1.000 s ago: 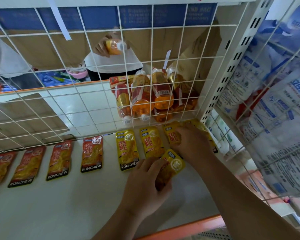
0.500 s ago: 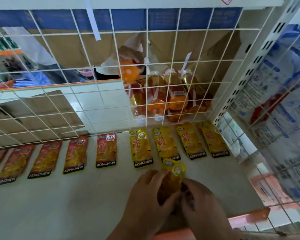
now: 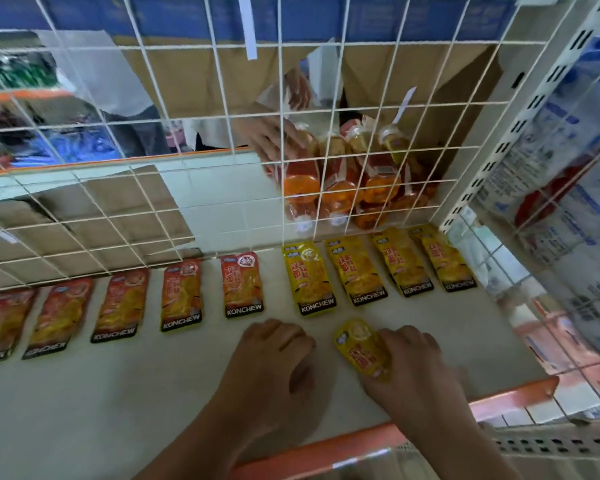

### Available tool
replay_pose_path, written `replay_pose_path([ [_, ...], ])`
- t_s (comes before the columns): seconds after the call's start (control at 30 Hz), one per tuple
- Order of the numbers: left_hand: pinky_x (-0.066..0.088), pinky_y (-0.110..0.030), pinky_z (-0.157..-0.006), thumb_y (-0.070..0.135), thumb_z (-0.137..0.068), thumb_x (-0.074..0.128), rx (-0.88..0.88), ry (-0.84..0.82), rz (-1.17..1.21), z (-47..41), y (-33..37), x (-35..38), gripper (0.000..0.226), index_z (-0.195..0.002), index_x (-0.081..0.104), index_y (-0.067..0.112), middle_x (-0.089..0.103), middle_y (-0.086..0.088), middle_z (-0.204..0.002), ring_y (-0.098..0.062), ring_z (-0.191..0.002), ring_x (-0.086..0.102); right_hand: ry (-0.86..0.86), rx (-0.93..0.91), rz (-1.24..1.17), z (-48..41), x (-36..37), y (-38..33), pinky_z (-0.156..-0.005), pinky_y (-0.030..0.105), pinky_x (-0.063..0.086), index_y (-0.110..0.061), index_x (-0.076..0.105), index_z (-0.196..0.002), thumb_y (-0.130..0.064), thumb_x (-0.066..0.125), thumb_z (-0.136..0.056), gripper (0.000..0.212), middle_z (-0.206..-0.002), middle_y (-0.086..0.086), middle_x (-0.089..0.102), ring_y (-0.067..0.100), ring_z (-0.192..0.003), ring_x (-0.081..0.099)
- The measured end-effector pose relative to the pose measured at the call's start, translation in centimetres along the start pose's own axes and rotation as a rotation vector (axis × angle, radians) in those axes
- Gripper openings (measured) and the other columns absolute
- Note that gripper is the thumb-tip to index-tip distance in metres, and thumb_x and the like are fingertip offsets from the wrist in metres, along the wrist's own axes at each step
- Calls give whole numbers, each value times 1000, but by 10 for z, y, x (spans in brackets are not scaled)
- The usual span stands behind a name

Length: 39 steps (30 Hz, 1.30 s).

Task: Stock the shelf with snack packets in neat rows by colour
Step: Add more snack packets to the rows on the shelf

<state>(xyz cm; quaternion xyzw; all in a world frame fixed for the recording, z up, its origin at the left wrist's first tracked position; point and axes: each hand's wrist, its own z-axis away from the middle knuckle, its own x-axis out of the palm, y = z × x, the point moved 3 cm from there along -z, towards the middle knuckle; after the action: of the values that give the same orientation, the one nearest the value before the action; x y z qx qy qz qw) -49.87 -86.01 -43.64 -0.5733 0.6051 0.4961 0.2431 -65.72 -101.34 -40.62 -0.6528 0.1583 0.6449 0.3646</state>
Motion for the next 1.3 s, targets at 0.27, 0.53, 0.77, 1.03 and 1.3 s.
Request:
replay_pose_path([
  [0.27,46,-44,-93,34,-83,62,-198,179,-19,9,-34,-15,32,-110,72,19,66,3,-115,-25,-110,61,215,-54,-136,-47,-11,-60,-80,37,47,-24,63,-110,-57,74,-70,53,-105,0,61,27,-98,56],
  [0.53,47,-42,-87,35,-82,59,-291,201,5,7,-36,-18,30,-106,71,22,65,5,-114,-22,-105,60,134,74,-99,-97,7,-93,-87,42,50,-22,50,-131,-58,70,-76,68,-115,4,55,30,-109,54],
  [0.77,43,-39,-86,35,-83,60,-288,191,7,8,-37,-17,29,-106,71,22,64,6,-112,-21,-104,58,125,95,-78,-95,13,-93,-89,43,50,-23,47,-134,-61,69,-76,73,-118,5,52,30,-109,55],
  [1.03,46,-40,-85,35,-84,61,-281,174,14,8,-38,-17,28,-106,71,22,63,6,-112,-21,-104,59,108,99,-72,-96,17,-95,-93,44,50,-26,38,-144,-63,70,-77,83,-127,5,52,30,-115,56],
  [1.3,47,-41,-86,35,-84,61,-274,181,15,8,-36,-19,28,-105,71,21,65,6,-110,-21,-103,60,86,109,-92,-93,16,-93,-97,45,49,-25,40,-143,-60,70,-78,80,-134,7,51,31,-121,54],
])
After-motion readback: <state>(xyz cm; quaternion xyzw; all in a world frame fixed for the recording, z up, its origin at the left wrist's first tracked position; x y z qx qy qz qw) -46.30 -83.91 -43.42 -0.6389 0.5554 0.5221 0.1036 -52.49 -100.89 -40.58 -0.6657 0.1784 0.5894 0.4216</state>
